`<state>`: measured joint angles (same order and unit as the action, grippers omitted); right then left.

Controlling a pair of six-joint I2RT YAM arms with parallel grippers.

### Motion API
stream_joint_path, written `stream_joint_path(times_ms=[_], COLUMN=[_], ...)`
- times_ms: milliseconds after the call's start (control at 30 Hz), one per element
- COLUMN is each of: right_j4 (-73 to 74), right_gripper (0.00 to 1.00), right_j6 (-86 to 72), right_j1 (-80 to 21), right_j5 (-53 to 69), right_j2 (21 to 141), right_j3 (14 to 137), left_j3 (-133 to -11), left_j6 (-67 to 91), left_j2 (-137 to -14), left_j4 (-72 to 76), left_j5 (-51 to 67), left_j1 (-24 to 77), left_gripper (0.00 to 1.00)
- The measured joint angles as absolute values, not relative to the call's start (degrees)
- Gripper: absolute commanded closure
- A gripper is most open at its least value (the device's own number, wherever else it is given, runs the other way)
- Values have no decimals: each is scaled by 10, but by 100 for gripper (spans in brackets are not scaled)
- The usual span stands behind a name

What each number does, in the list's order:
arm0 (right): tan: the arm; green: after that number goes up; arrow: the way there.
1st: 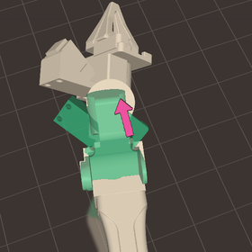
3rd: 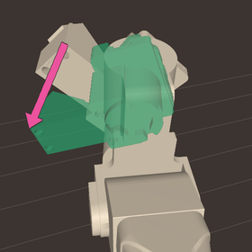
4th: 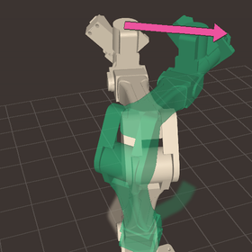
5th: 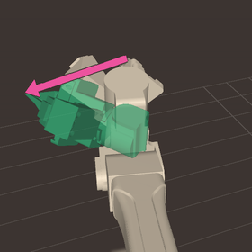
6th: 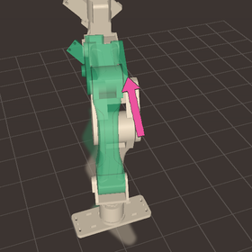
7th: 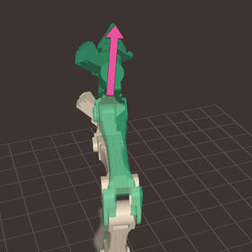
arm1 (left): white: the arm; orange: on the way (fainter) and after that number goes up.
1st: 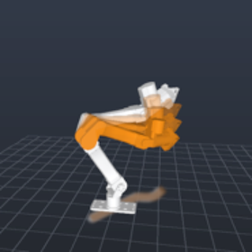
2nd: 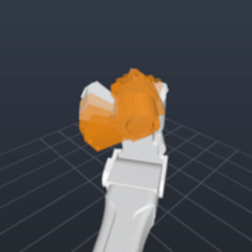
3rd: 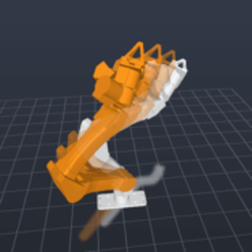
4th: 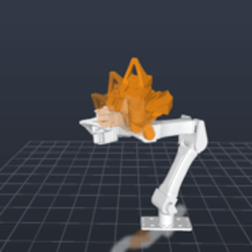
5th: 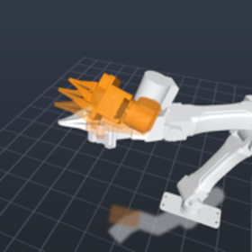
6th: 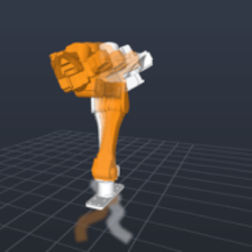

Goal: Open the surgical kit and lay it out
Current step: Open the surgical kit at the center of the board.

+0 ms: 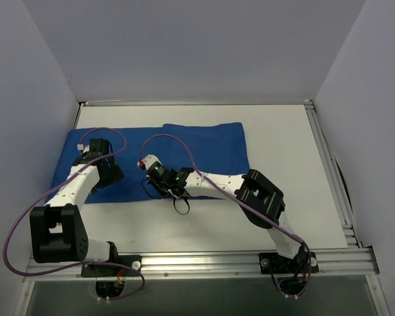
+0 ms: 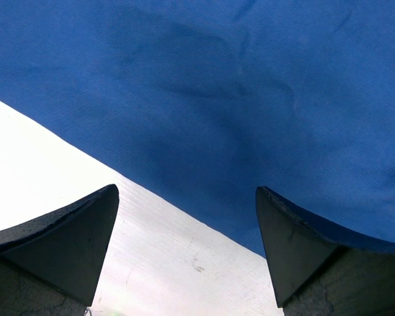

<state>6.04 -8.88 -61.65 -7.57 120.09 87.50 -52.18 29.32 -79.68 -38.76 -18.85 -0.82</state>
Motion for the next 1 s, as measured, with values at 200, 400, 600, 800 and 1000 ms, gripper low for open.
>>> stream_joint_path(times_ms=[200,400,600,800,1000], right_j4=[52,50,50,55,61], right_gripper=[83,94,100,100,100], right_j6=[-91,-93,-98,-103,-137], right_j1=[-618,-619,-619,-616,-549], right_j5=[-102,-121,-128,-162,-253], right_j2=[1217,1220,1221,1196,1068], right_j3=[872,872,872,865,790], left_j3=[-522,-522,-522,-522,-522], left_j6=[293,293,293,293,293], left_j2=[-797,-797,-797,-801,-801], left_j4=[-387,-388,-387,-387,-387], left_j5=[-188,-188,-188,-185,-183], left_j1=[12,14,14,14,14], left_gripper=[6,6,6,6,6])
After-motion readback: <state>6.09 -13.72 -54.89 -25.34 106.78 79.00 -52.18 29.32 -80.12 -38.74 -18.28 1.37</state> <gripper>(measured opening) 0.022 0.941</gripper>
